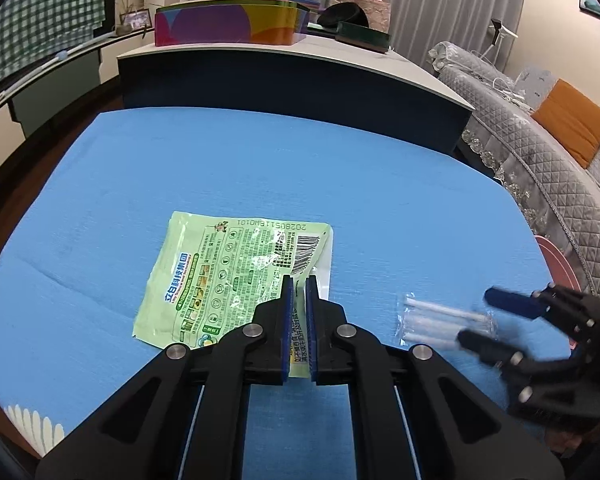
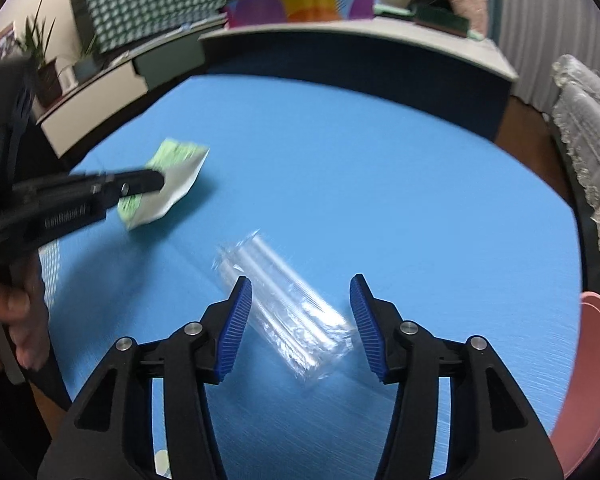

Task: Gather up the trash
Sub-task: 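Grasp the green snack wrapper with the left gripper while the right grasps the clear plastic packaging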

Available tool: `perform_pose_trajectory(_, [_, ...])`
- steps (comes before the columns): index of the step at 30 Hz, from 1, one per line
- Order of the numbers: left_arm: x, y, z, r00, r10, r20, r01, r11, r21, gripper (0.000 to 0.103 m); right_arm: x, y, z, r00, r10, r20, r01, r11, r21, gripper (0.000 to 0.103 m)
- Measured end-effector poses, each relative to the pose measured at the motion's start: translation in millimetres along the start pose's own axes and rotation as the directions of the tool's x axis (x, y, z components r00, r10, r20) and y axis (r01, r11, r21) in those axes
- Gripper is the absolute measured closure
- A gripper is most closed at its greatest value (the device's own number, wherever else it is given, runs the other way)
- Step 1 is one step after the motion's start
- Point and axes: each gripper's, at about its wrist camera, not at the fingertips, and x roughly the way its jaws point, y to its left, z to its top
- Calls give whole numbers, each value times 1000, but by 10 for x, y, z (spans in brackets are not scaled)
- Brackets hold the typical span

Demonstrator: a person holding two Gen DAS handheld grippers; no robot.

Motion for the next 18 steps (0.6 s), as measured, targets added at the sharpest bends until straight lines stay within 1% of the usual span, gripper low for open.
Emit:
perform_pose_trajectory(2, [19, -10, 6, 1000, -1, -3, 1, 1000, -1, 97, 72, 29, -14, 1000, -4, -29, 3, 1000, -23, 49])
perform_pose_trajectory(4, [51, -19, 12, 1000, -3, -9, 3, 1000, -1, 97, 100, 49, -6, 999, -17, -35, 16, 999, -36, 49])
perform_pose_trajectory(6, [71, -30, 10, 1000, -5, -13, 5, 1000, -1, 97, 86, 21, -1, 999, -10, -37, 9, 1000, -30, 49])
perform_pose_trajectory(9, [73, -61, 11, 1000, -6, -12, 6, 1000, 2, 97, 68, 16, 0, 999, -23, -35, 22, 999, -37, 55])
perform_pose_trajectory(12, [76, -75, 20, 1000, -8, -9, 8, 1000, 4, 97, 58, 8, -12, 999, -25, -31, 24, 999, -43, 69])
perform_pose_trajectory(14, [79, -92, 27, 1000, -11, -7, 11, 1000, 8, 97, 46, 3, -16, 999, -26, -31, 24, 999, -47, 85])
perform_pose_trajectory(16, [70, -120, 26, 1000, -11, -3, 11, 1000, 14, 97, 28, -6, -23, 999, -30, -26, 28, 998, -48, 90])
perform_pose_trajectory(18, [63, -140, 30, 1000, -12, 1, 12, 1000, 19, 97, -20, -32, -25, 999, -44, -10, 44, 998, -42, 92])
